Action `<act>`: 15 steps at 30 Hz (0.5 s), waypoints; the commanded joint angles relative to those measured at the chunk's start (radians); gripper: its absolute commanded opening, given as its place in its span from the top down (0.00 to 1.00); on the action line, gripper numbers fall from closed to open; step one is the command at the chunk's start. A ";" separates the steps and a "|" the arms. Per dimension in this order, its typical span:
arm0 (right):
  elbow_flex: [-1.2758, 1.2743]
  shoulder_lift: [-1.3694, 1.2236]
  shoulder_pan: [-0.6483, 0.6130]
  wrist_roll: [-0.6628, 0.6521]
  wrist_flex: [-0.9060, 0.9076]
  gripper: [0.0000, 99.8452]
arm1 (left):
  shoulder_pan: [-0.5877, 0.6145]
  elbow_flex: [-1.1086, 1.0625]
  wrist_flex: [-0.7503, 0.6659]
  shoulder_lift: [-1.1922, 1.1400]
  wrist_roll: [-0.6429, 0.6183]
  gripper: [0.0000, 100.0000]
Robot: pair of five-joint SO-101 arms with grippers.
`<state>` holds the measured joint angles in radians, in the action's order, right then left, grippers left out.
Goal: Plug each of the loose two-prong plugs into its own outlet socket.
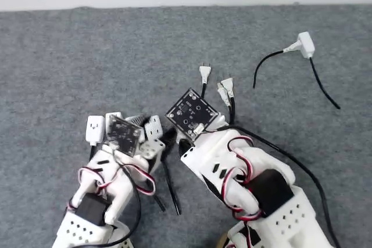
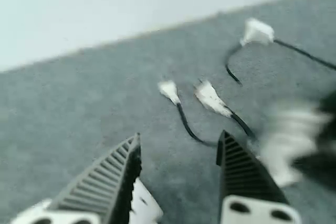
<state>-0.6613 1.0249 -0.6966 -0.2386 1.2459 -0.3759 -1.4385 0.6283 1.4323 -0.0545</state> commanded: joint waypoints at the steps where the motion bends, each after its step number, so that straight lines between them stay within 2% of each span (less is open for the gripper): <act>1: 0.071 0.031 -0.007 -0.009 -0.010 0.99 | -0.091 -0.016 -0.031 -0.008 0.017 0.76; 5: 0.066 0.030 -0.007 -0.009 -0.007 0.99 | -0.040 -0.012 -0.037 -0.006 0.029 0.76; 15: 0.015 0.030 -0.002 -0.009 -0.016 0.99 | -0.034 -0.005 -0.034 -0.006 0.029 0.76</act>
<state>-0.6460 1.0403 -0.7027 -0.2371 1.2413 -0.4204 -1.4691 0.6222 1.4185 -0.0376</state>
